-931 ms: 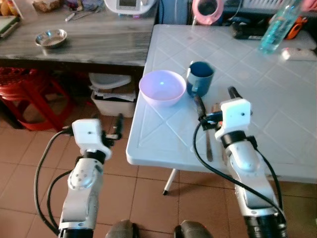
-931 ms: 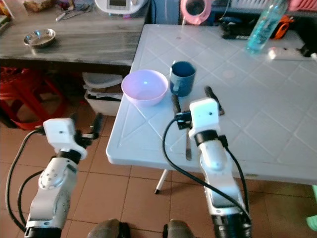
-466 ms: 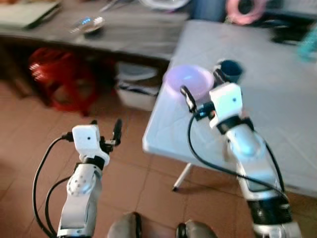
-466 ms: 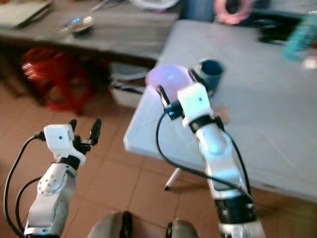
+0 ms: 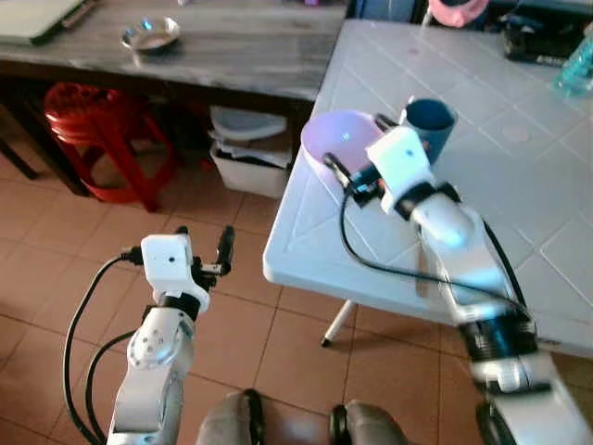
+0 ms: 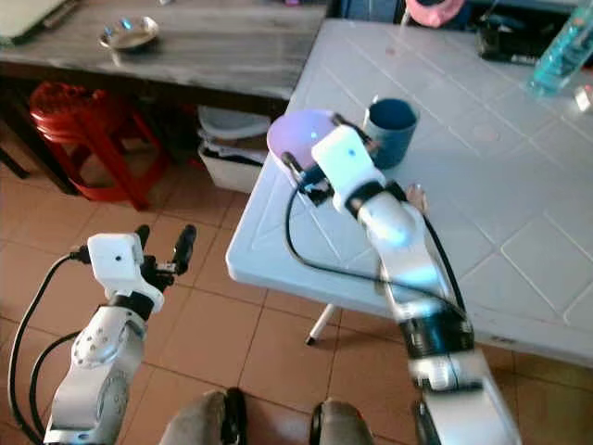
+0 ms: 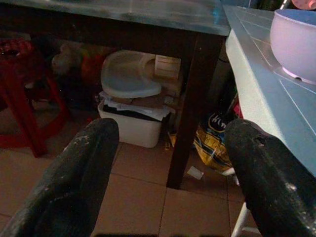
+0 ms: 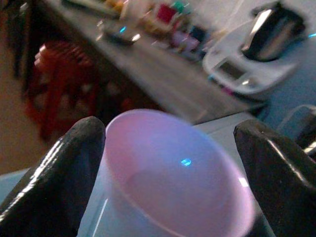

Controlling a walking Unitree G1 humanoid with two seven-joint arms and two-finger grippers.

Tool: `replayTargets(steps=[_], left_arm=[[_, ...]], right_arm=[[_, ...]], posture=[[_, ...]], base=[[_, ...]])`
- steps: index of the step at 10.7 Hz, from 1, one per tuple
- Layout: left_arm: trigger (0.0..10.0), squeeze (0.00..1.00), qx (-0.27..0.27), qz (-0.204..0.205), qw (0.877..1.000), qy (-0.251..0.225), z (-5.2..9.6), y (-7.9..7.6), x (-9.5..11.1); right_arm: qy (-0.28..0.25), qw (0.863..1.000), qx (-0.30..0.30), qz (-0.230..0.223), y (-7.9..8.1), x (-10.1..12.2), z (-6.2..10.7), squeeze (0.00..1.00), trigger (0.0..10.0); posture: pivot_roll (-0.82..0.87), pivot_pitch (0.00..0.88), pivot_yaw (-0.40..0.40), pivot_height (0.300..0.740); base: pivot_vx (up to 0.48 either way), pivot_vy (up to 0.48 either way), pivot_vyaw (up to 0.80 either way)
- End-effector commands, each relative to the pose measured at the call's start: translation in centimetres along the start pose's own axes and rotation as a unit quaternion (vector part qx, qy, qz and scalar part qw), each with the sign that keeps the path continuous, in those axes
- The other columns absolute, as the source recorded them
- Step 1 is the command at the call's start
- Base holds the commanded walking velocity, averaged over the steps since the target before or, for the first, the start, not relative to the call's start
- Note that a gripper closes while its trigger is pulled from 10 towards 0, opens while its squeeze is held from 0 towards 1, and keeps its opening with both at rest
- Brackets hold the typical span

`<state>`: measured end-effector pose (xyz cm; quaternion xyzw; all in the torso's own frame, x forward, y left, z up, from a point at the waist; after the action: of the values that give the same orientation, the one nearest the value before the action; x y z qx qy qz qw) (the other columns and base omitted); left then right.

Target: Setting the table

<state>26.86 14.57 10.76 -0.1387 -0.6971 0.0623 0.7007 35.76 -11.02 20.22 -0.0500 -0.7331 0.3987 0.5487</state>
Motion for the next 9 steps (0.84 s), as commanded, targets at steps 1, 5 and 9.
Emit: replayTargets(steps=[1, 5, 9], left_arm=[[10.0, 0.0, 0.003, -0.004, 1.0, 0.003, 0.3, 0.1, 0.1], [10.0, 0.0, 0.008, -0.003, 1.0, 0.009, 0.5, 0.2, 0.0], [10.0, 0.0, 0.004, 0.001, 1.0, 0.024, 0.6, 0.4, -0.2]], right_arm=[[-0.002, 1.0, 0.03, -0.001, 0.7, 0.2, -0.5, 0.0, 10.0], [0.038, 0.994, 0.093, 0.042, 1.8, -0.9, -2.1, 0.0, 10.0], [0.072, 0.985, 0.107, 0.114, 1.0, -2.2, -2.5, 0.0, 0.0]], posture=[[-0.06, 0.213, 0.032, 0.74], [-0.05, 0.224, 0.019, 0.74], [-0.04, 0.235, 0.012, 0.74]], base=[[0.0, 0.0, 0.0], [0.0, 0.0, 0.0], [0.0, 0.0, 0.0]])
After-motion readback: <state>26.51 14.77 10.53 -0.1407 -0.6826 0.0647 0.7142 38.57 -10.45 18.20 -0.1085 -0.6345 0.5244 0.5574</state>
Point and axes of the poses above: a point about 5 cm out from each wrist's last joint towards the gripper, its own z axis pointing back from the gripper into the wrist, its own x axis along the axis of the wrist's last joint, y = z × x, the point moved 2 cm from there along -z, pointing out of the wrist towards the gripper, and after that the axes turned 10 degrees about z, right-handed, at the moved point
